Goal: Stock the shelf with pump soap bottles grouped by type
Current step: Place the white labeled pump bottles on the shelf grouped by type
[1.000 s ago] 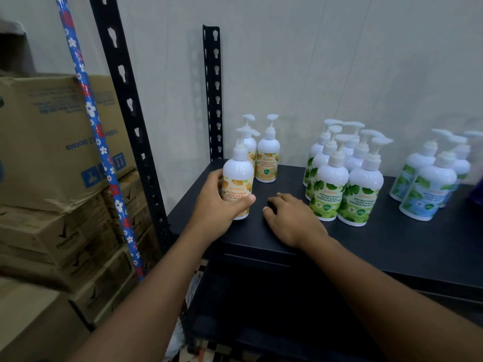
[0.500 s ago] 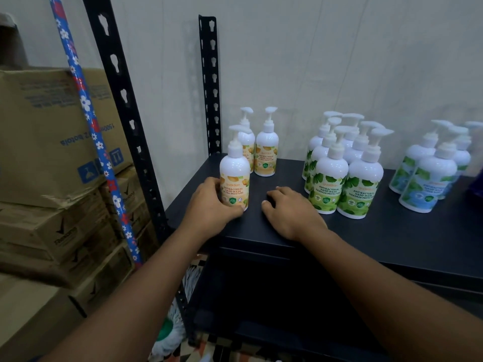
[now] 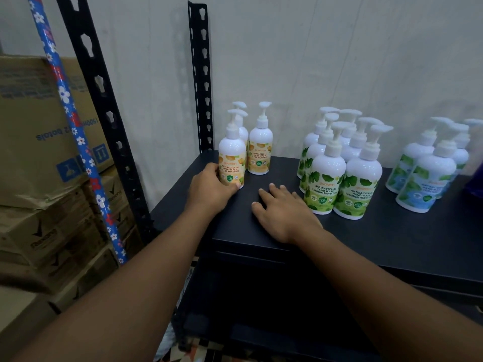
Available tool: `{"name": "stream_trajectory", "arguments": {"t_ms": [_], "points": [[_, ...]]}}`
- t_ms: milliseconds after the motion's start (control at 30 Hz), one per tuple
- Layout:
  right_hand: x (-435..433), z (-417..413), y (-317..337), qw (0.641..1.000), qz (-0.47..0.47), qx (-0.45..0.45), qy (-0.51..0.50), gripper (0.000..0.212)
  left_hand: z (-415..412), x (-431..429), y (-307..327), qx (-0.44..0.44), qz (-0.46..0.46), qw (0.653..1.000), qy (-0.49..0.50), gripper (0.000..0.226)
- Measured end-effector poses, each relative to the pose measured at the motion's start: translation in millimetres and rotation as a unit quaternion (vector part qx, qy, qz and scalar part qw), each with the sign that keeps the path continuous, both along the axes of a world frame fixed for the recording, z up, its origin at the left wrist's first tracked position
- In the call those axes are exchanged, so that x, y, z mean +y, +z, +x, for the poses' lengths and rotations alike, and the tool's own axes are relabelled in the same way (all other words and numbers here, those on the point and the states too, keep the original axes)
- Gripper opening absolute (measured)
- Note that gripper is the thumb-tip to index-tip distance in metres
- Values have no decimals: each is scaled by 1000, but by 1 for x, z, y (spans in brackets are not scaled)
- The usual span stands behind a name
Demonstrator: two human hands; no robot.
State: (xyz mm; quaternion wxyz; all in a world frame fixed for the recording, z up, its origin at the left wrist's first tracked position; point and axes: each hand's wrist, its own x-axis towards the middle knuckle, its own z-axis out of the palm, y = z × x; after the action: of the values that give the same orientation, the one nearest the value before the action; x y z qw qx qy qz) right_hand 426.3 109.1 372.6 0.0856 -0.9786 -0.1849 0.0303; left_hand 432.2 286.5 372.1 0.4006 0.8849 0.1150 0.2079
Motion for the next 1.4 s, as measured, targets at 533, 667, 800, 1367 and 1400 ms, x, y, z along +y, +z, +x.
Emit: {"name": "stream_trajectory", "arguments": {"t_ms": [533, 667, 800, 1367, 1400], "points": [[1, 3, -2, 1000, 18, -3, -1, 63, 20, 2, -1, 21, 37, 999, 14, 64], [0, -1, -1, 998, 54, -29, -7, 60, 20, 1, -1, 35, 28, 999, 26, 78], [-5, -10, 3, 990, 111, -91, -14, 43, 8, -1, 0, 36, 16, 999, 31, 95], [-143, -193, -11, 950, 304, -64, 30, 13, -192, -79, 6, 18, 32, 998, -51, 44], [-151, -202, -16, 949, 308, -56, 30, 12, -204, -87, 4, 26, 23, 998, -58, 42]]}}
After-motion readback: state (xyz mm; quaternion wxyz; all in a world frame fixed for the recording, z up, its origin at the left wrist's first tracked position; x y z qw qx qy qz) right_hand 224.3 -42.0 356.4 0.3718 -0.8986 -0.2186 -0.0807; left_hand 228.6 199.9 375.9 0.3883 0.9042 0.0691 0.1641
